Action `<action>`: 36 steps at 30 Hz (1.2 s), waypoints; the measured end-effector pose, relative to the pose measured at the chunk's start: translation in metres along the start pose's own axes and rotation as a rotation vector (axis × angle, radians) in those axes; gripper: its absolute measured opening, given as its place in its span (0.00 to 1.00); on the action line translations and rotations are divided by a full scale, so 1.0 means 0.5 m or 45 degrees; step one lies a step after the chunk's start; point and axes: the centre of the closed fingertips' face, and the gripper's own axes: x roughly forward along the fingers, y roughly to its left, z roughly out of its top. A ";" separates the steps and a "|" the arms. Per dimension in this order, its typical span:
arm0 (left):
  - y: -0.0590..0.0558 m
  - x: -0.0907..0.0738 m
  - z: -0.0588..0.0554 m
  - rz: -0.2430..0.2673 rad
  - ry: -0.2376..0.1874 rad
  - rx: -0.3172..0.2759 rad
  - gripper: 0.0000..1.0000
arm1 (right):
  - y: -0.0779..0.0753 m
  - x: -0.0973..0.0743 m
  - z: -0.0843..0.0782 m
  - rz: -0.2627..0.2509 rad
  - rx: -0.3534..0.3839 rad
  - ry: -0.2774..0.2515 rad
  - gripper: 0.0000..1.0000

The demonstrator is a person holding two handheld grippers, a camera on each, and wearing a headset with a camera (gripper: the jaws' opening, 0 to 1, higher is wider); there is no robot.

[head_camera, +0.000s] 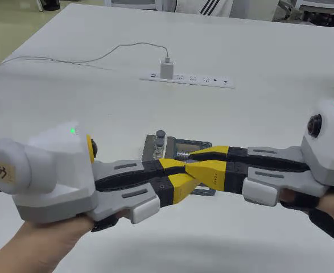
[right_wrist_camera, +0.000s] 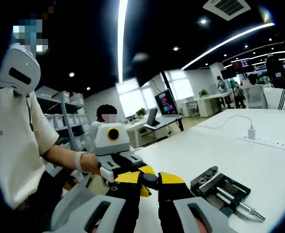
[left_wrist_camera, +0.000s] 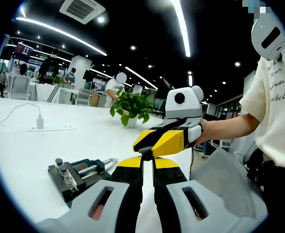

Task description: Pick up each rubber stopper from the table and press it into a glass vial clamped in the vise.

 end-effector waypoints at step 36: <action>-0.006 -0.016 -0.038 -0.072 0.118 0.070 0.03 | 0.001 -0.048 -0.021 0.277 -0.219 0.497 0.21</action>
